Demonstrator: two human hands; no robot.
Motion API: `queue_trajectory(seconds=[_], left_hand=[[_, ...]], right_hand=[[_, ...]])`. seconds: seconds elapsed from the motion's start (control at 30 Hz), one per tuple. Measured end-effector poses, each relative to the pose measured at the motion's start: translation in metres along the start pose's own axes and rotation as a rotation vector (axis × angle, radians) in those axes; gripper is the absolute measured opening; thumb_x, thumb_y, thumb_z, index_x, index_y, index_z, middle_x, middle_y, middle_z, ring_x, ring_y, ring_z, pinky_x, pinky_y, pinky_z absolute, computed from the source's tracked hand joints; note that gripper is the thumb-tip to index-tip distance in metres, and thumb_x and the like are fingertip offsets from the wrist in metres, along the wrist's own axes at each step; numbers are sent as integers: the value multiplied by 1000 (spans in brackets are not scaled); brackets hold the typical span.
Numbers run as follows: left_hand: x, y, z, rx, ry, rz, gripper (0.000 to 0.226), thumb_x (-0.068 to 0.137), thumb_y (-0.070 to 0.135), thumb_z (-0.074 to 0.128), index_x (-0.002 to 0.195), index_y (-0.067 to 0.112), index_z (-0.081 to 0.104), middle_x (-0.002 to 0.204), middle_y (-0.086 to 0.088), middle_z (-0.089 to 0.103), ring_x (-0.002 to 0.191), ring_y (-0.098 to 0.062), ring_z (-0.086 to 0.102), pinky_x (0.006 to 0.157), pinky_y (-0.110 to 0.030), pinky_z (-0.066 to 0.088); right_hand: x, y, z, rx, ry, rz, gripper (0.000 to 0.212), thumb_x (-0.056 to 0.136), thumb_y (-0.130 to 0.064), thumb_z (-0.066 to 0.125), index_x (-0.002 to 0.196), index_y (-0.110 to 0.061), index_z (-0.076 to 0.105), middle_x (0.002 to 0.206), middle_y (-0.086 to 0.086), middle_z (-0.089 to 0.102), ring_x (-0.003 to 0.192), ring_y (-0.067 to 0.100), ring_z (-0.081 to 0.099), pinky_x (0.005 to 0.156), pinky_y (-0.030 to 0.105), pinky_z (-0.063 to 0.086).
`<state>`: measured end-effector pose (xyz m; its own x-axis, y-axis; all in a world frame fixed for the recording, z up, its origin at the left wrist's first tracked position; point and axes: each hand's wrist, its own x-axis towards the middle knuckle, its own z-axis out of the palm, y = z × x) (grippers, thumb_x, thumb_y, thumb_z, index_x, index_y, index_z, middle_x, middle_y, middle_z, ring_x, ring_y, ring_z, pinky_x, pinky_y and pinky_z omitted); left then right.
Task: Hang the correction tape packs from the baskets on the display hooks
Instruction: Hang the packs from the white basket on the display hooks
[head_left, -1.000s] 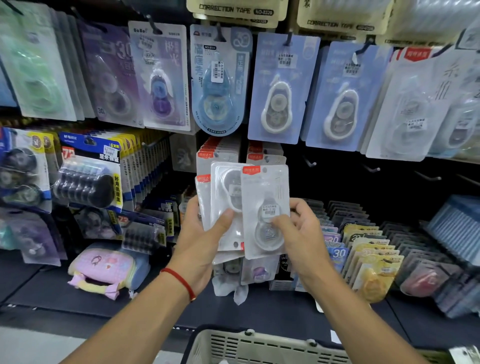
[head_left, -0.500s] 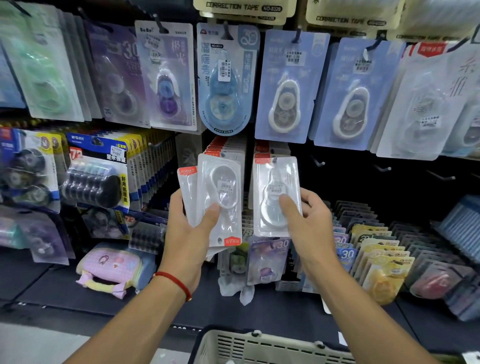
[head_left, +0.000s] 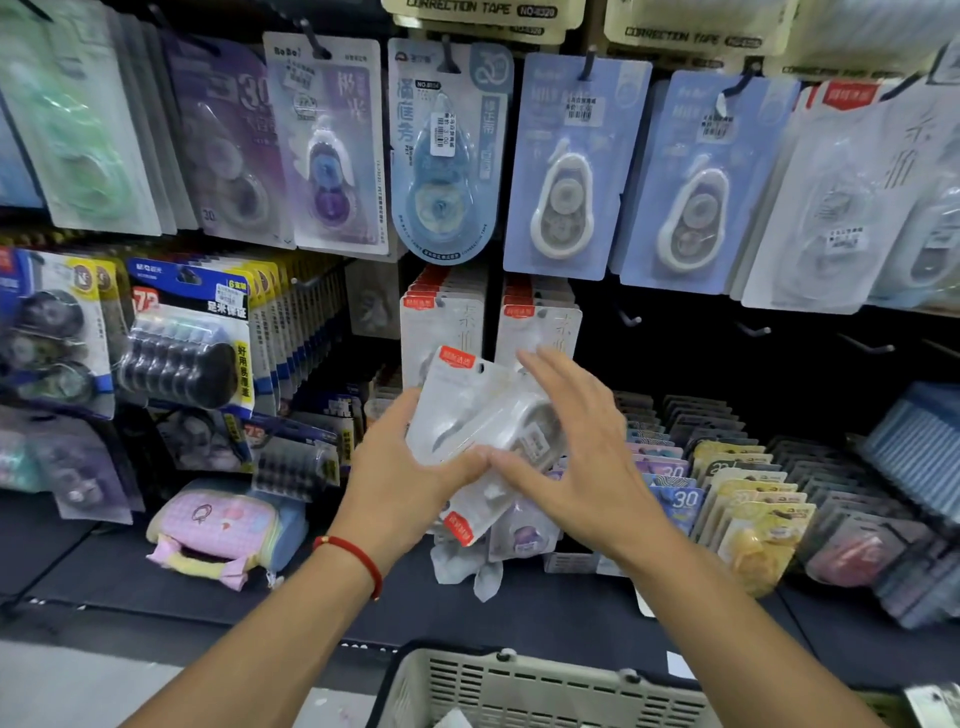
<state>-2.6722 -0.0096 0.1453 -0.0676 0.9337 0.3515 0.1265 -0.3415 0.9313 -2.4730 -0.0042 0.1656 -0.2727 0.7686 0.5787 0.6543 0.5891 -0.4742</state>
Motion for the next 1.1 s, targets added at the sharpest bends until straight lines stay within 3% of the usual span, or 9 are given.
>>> queue_trajectory(seconds=[0.1, 0.2, 0.27, 0.37, 0.47, 0.53, 0.73, 0.87, 1.1], left_hand=[[0, 1, -2, -7, 22, -12, 46, 77, 17, 93, 114, 32, 70, 106, 12, 78, 97, -6, 75, 83, -34, 64], [-1, 2, -3, -34, -6, -17, 48, 77, 16, 93, 116, 31, 70, 108, 12, 79, 99, -7, 76, 83, -30, 64], [-1, 3, -2, -72, -18, -39, 48, 79, 16, 91, 119, 29, 70, 110, 9, 80, 99, -10, 77, 81, -28, 64], [0, 4, -2, -256, -3, -132, 45, 83, 10, 85, 122, 22, 69, 112, 1, 80, 101, -20, 78, 77, -31, 64], [3, 2, -5, -339, 78, -220, 36, 89, 4, 79, 120, 21, 70, 109, -1, 81, 103, -24, 78, 85, -40, 63], [5, 0, -9, -319, 131, -245, 32, 91, 1, 74, 113, 25, 71, 104, 3, 81, 98, -22, 78, 76, -35, 62], [6, -3, -13, -303, 179, -258, 34, 91, -1, 70, 110, 27, 72, 102, 3, 81, 97, -23, 77, 74, -37, 60], [5, -4, -15, -276, 188, -251, 35, 91, -2, 70, 110, 27, 72, 104, 3, 81, 102, -25, 76, 85, -46, 62], [6, -2, -16, -265, 208, -238, 35, 90, -3, 69, 107, 27, 72, 103, 4, 80, 103, -26, 75, 89, -48, 62]], right_hand=[[-4, 8, -11, -26, -77, 55, 86, 82, -51, 84, 156, -41, 41, 140, -19, 36, 137, 5, 37, 117, 30, 32], [-8, 16, -18, -17, -151, 149, 58, 71, -61, 88, 119, -40, 63, 110, -18, 47, 103, -4, 51, 83, 9, 40], [-11, 24, -18, 51, -180, 236, 47, 65, -64, 91, 89, -37, 61, 91, -14, 61, 80, -1, 58, 65, 11, 42], [-15, 36, -18, 304, -185, 414, 62, 59, -67, 93, 79, -22, 56, 73, -6, 68, 63, 10, 61, 57, 26, 46], [-14, 43, -20, 453, -38, 499, 73, 66, -69, 85, 88, -6, 56, 77, 0, 65, 63, 12, 60, 54, 26, 46], [-11, 42, -19, 554, 31, 502, 76, 73, -73, 79, 101, -6, 59, 84, 3, 71, 65, 16, 67, 50, 27, 52], [-3, 33, 1, 715, 194, 481, 31, 101, -42, 63, 115, -15, 58, 97, -9, 74, 76, 21, 76, 55, 40, 63], [-1, 29, 11, 733, 186, 551, 24, 107, -40, 55, 119, -20, 59, 98, -19, 76, 74, 26, 79, 74, 49, 64], [-2, 19, 20, 749, 227, 586, 26, 107, -44, 56, 112, -19, 62, 97, 8, 77, 61, 35, 74, 49, 35, 60]])
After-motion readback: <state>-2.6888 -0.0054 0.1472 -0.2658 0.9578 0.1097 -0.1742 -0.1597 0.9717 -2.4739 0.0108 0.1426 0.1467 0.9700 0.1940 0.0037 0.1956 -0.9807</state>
